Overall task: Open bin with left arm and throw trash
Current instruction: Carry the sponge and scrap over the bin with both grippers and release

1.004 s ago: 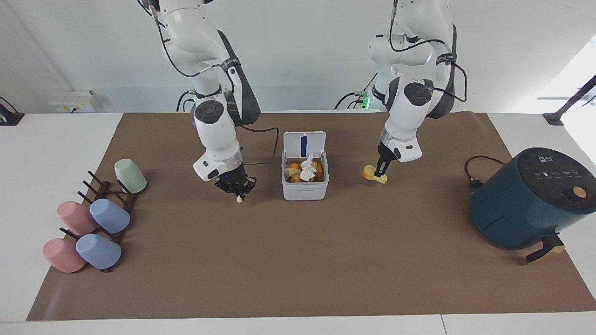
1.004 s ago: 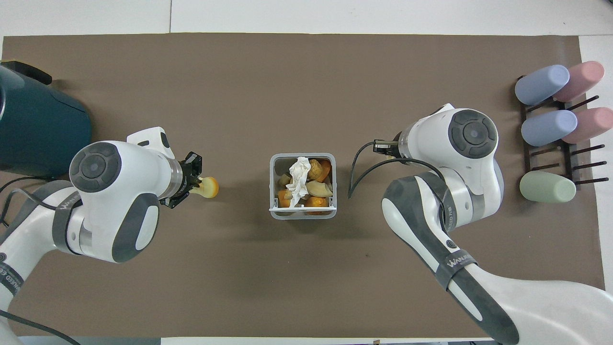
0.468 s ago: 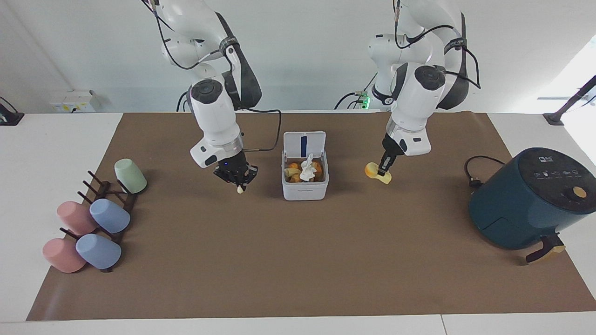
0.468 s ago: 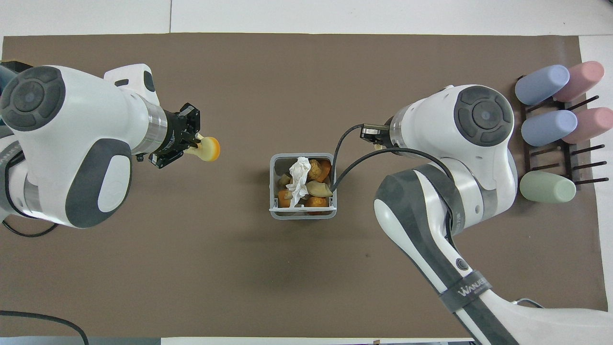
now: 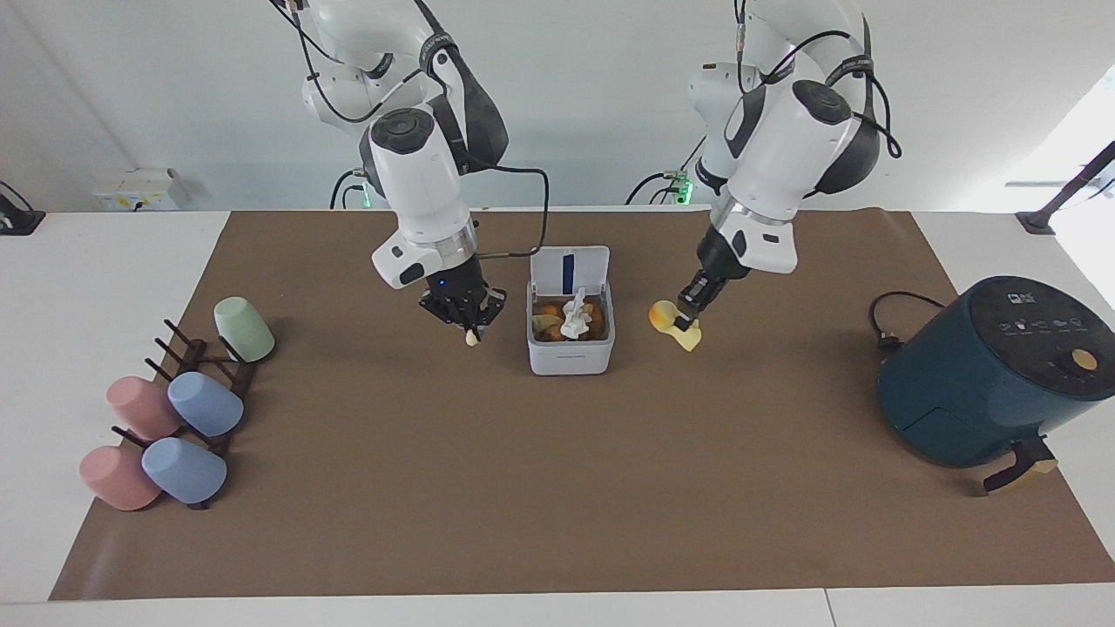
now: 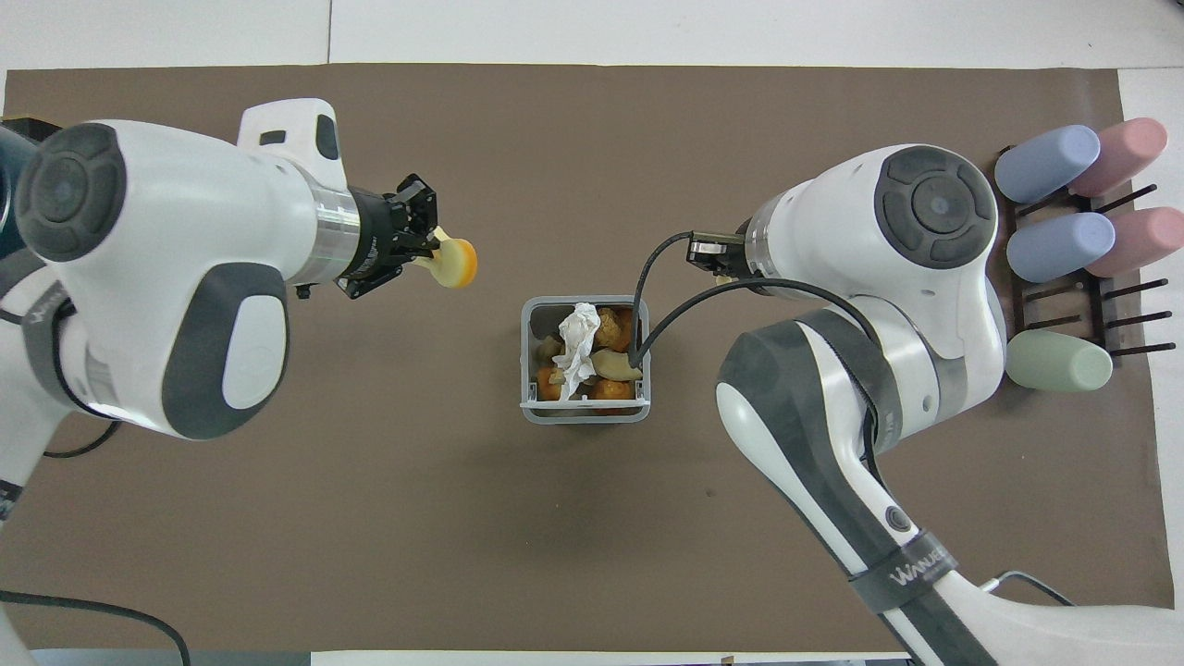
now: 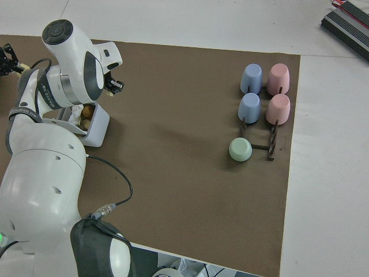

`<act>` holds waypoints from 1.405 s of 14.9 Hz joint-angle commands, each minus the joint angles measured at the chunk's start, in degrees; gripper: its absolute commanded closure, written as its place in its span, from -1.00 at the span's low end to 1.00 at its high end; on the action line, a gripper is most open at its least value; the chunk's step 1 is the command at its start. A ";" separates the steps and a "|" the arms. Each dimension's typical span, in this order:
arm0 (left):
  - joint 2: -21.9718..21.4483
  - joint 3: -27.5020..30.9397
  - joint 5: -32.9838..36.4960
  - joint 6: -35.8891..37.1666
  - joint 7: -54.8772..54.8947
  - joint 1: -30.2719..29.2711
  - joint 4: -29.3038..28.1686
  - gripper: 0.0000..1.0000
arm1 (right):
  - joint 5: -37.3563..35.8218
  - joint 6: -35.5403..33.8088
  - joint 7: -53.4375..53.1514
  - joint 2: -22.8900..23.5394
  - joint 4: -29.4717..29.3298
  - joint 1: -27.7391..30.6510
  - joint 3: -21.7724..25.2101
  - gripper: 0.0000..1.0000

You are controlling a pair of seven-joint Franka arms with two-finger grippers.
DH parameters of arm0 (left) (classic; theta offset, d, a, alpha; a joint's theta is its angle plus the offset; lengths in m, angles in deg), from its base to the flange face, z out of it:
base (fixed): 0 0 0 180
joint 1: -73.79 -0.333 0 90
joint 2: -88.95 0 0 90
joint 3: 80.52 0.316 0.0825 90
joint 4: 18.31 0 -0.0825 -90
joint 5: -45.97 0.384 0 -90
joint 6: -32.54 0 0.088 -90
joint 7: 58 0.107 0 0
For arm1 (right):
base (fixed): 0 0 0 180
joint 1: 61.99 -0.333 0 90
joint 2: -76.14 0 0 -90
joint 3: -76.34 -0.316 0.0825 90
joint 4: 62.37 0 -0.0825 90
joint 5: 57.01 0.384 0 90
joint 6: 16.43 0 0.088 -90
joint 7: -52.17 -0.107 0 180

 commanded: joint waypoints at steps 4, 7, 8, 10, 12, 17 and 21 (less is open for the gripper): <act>3.30 0.75 -1.52 -8.45 3.64 10.20 -6.17 1.00 | 1.34 -0.47 -4.83 -0.08 -0.35 -2.18 -0.41 1.00; 3.12 0.75 -1.52 -8.27 6.03 12.48 -8.46 1.00 | 1.34 -0.82 -4.83 -0.17 -0.35 -2.18 -0.41 1.00; 3.30 0.75 -1.52 -8.36 6.20 12.75 -8.73 1.00 | 1.34 -1.00 -4.92 -0.17 -0.35 -2.18 -0.41 1.00; 3.39 0.75 -1.52 -8.18 8.56 12.75 -9.51 1.00 | 1.34 -1.09 -5.27 -0.17 -0.44 -2.36 -0.41 1.00; 3.21 0.83 -1.52 -8.27 9.45 13.19 -10.40 1.00 | 1.34 -1.18 -5.27 -0.17 -0.44 -2.45 -0.41 1.00; 3.47 0.75 -1.61 -5.56 9.89 12.58 -7.34 -1.00 | 1.42 -1.09 -5.27 -0.17 -0.53 -2.45 -0.41 1.00; 2.86 0.83 -2.22 4.27 10.07 10.38 -0.84 -1.00 | 2.91 -0.74 -5.45 -0.08 -0.61 -2.54 -0.50 1.00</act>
